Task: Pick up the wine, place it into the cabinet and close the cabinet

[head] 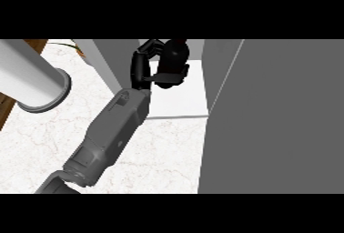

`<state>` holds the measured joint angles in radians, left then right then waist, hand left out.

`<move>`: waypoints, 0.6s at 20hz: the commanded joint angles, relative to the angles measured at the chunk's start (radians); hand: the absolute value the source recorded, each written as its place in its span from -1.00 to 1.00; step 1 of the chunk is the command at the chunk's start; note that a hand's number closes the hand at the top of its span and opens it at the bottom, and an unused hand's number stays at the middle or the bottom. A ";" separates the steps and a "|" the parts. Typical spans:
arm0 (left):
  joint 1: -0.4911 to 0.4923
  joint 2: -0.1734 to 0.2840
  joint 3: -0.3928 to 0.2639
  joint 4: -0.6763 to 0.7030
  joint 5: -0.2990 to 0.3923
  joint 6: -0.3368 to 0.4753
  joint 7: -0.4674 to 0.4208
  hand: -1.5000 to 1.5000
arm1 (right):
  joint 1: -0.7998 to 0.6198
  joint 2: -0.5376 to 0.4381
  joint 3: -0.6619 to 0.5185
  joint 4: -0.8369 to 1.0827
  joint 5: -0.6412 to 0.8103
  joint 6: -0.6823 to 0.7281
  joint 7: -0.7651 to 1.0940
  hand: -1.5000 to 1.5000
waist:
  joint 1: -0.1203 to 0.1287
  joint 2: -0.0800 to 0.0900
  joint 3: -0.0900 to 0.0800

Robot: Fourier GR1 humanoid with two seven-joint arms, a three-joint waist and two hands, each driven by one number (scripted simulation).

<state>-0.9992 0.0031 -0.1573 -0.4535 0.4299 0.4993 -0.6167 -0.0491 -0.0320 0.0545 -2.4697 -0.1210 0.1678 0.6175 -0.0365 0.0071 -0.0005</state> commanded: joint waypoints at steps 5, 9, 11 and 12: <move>-0.112 -0.003 0.065 0.156 0.017 0.024 -0.089 1.00 | 0.011 -0.026 -0.064 -0.040 -0.125 0.025 0.006 -1.00 | -0.017 0.008 0.001; -0.127 -0.003 0.128 0.189 0.049 -0.018 -0.050 1.00 | 0.053 0.024 0.028 -0.088 -0.062 0.009 0.002 -1.00 | -0.011 0.005 0.000; -0.131 0.009 0.148 0.185 0.068 -0.066 -0.032 1.00 | 0.023 0.005 0.003 -0.091 -0.054 -0.010 0.050 -1.00 | -0.002 0.002 0.000; -0.125 -0.003 0.164 0.193 0.099 -0.057 -0.066 1.00 | 0.020 0.025 0.018 -0.035 -0.068 0.003 -0.004 -1.00 | -0.015 0.008 0.000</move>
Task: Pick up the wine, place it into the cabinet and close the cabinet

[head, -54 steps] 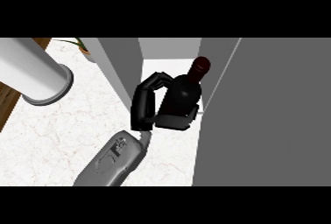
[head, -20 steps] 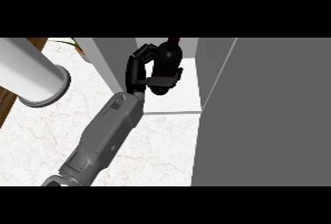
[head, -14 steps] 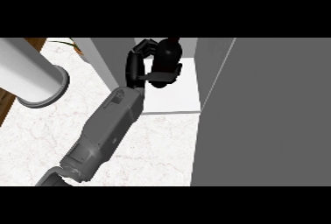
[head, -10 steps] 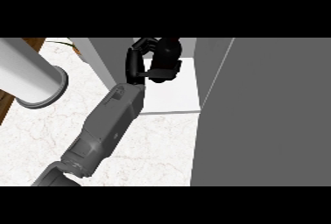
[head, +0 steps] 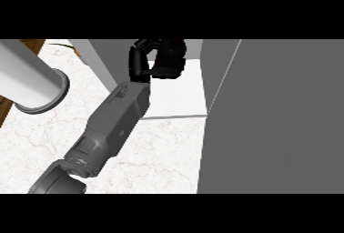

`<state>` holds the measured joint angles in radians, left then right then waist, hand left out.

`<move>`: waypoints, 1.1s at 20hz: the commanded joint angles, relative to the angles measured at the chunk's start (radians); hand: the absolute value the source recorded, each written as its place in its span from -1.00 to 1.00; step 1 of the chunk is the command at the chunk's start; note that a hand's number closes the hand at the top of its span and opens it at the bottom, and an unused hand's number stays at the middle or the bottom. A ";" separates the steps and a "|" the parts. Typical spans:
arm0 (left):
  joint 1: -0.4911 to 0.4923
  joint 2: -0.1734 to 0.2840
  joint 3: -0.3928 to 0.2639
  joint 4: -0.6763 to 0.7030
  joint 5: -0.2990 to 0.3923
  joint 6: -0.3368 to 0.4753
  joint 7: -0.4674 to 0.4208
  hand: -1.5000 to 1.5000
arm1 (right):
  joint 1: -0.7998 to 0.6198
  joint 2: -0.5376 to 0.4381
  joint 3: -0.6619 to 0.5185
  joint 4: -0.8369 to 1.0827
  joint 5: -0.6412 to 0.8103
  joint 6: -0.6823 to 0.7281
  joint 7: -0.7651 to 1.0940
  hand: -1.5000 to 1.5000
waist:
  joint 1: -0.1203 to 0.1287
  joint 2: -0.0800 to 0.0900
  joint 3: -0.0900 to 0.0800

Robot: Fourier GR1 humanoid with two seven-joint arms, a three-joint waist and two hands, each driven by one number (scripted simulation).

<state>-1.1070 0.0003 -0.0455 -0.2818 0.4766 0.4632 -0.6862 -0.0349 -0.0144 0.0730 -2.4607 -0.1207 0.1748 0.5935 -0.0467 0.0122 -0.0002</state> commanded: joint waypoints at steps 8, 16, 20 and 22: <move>-0.030 0.001 0.101 0.101 0.055 -0.073 -0.052 1.00 | -0.026 0.012 0.011 -0.027 -0.030 -0.016 0.011 -1.00 | -0.010 0.009 -0.001; -0.058 0.023 0.107 0.149 0.030 -0.047 -0.059 1.00 | -0.038 -0.008 0.001 -0.036 -0.040 -0.014 0.034 -1.00 | -0.015 0.010 0.000; -0.060 0.037 0.103 0.179 0.016 -0.036 -0.038 -1.00 | -0.005 -0.010 -0.026 -0.057 -0.095 0.005 0.025 -1.00 | -0.030 0.013 0.001; -0.006 0.028 0.089 0.181 -0.003 -0.044 -0.087 -1.00 | -0.010 -0.018 -0.026 -0.071 -0.082 0.003 0.044 -1.00 | -0.016 0.008 0.000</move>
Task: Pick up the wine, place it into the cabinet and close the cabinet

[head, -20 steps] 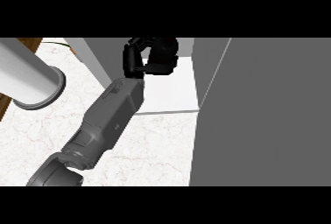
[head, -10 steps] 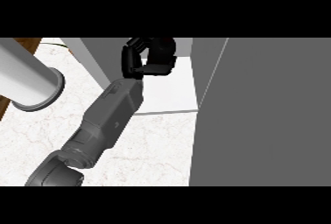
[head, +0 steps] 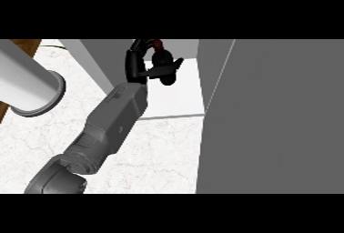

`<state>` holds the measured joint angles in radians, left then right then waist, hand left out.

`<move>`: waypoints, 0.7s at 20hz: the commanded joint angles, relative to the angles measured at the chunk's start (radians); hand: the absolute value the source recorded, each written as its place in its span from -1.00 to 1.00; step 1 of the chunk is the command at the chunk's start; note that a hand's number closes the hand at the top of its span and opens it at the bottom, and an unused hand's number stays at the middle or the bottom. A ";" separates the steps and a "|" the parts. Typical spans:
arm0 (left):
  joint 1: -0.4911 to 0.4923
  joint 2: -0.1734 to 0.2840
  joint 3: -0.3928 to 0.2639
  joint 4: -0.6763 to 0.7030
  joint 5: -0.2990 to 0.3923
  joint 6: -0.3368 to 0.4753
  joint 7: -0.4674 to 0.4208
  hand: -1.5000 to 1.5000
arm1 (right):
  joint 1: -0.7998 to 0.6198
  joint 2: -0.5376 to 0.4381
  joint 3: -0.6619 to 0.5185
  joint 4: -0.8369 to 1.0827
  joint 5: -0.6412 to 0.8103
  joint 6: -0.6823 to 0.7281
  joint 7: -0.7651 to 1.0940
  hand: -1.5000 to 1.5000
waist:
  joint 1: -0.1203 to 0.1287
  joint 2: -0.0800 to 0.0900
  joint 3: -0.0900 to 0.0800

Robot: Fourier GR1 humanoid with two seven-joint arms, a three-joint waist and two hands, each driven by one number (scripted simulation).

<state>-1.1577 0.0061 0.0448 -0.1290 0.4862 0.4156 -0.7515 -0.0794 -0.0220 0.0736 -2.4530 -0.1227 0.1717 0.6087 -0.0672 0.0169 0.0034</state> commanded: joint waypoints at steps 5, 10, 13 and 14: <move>0.060 0.019 -0.010 0.052 -0.034 0.018 -0.042 -1.00 | -0.006 0.021 0.016 -0.042 -0.026 -0.018 0.008 -1.00 | -0.005 0.011 -0.004; 0.052 0.016 -0.027 0.067 -0.062 0.053 -0.026 -1.00 | -0.002 0.007 0.006 -0.031 -0.036 0.004 -0.007 -1.00 | -0.005 0.011 -0.004; 0.046 0.025 -0.016 0.064 -0.058 0.084 -0.026 -1.00 | 0.007 0.004 0.010 -0.052 -0.038 0.001 0.021 -1.00 | -0.009 0.011 -0.004; 0.067 0.029 -0.013 0.065 -0.056 0.070 -0.041 -1.00 | -0.024 -0.016 -0.041 -0.033 -0.082 0.011 0.015 -1.00 | -0.011 0.015 -0.004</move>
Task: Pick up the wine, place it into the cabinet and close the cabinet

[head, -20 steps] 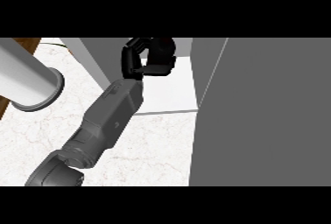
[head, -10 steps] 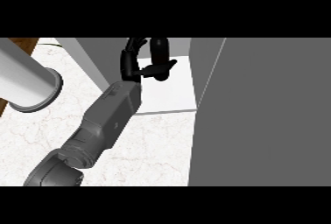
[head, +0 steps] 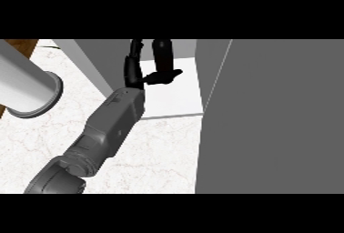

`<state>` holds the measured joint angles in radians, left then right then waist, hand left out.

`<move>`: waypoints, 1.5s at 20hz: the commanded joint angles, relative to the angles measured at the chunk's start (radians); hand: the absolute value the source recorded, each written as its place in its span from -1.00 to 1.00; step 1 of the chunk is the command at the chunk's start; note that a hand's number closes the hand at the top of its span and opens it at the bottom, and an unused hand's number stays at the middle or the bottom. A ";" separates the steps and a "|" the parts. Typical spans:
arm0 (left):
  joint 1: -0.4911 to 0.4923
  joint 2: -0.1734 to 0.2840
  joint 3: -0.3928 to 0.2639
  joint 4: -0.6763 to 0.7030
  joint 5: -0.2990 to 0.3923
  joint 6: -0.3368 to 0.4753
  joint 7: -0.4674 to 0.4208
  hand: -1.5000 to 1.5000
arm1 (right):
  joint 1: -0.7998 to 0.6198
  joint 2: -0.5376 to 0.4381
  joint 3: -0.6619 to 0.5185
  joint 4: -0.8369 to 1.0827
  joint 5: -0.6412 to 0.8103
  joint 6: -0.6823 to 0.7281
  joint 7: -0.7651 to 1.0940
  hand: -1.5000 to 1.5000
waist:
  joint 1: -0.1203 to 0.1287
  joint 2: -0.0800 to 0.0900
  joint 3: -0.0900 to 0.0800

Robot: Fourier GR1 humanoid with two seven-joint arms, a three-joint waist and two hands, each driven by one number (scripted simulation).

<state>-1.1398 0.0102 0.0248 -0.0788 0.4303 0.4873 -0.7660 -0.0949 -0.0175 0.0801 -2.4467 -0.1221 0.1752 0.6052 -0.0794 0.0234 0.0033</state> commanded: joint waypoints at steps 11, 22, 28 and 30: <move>0.050 -0.010 0.033 -0.014 0.004 -0.037 -0.071 -1.00 | 0.010 -0.002 -0.021 -0.048 -0.058 -0.005 0.018 -1.00 | 0.009 0.002 -0.004; 0.103 -0.010 0.017 -0.015 -0.021 -0.188 -0.123 -1.00 | 0.041 0.017 0.058 -0.056 -0.002 -0.033 0.004 -1.00 | 0.015 -0.001 -0.005; 0.102 -0.010 0.025 -0.036 0.031 -0.206 -0.134 -1.00 | 0.031 0.017 0.062 -0.051 -0.025 -0.023 0.017 -1.00 | 0.004 -0.006 -0.005; 0.105 -0.010 0.019 -0.025 0.041 -0.224 -0.118 -1.00 | -0.025 0.014 0.058 -0.016 -0.012 -0.030 0.027 -1.00 | 0.007 -0.004 -0.005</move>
<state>-1.0927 -0.0012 0.0253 -0.1117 0.4336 0.2951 -0.8587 -0.0971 -0.0040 0.1341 -2.4372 -0.1152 0.1550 0.6018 -0.0769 0.0209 -0.0007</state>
